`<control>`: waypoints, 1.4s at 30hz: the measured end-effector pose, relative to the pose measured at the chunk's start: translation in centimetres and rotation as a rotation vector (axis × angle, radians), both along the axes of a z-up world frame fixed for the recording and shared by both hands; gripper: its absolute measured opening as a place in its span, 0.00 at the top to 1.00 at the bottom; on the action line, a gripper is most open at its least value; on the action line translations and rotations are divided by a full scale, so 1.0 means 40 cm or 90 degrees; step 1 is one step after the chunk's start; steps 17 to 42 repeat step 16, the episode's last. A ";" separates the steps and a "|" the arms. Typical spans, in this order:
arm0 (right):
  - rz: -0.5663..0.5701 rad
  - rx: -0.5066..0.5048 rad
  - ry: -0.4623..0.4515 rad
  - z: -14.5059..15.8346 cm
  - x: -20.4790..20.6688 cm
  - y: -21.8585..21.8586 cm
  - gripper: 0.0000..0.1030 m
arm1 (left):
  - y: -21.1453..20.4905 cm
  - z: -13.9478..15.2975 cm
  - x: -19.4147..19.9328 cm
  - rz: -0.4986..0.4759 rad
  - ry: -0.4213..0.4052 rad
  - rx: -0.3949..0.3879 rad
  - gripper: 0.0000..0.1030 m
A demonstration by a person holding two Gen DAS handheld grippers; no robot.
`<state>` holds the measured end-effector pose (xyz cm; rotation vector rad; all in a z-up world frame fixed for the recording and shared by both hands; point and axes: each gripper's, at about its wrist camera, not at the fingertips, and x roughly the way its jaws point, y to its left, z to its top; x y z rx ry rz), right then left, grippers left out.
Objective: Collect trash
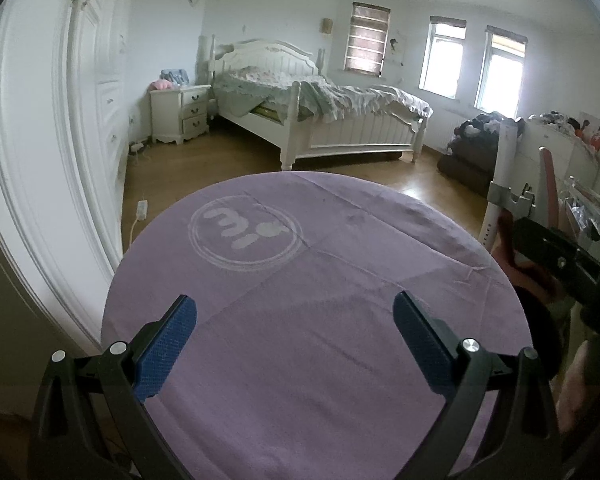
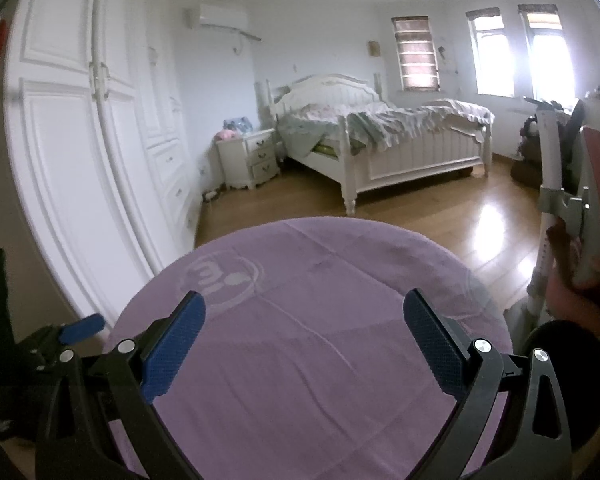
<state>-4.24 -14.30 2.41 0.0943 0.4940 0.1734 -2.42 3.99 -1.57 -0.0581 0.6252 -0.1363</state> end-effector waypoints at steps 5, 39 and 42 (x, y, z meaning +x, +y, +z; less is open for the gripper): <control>-0.002 0.004 0.006 -0.009 0.005 -0.004 0.05 | -0.007 -0.005 0.003 -0.002 0.006 0.003 0.05; -0.004 0.009 0.018 -0.026 0.014 -0.009 0.05 | -0.004 -0.019 0.014 0.013 0.031 0.000 0.05; -0.004 0.009 0.018 -0.026 0.014 -0.009 0.05 | -0.004 -0.019 0.014 0.013 0.031 0.000 0.05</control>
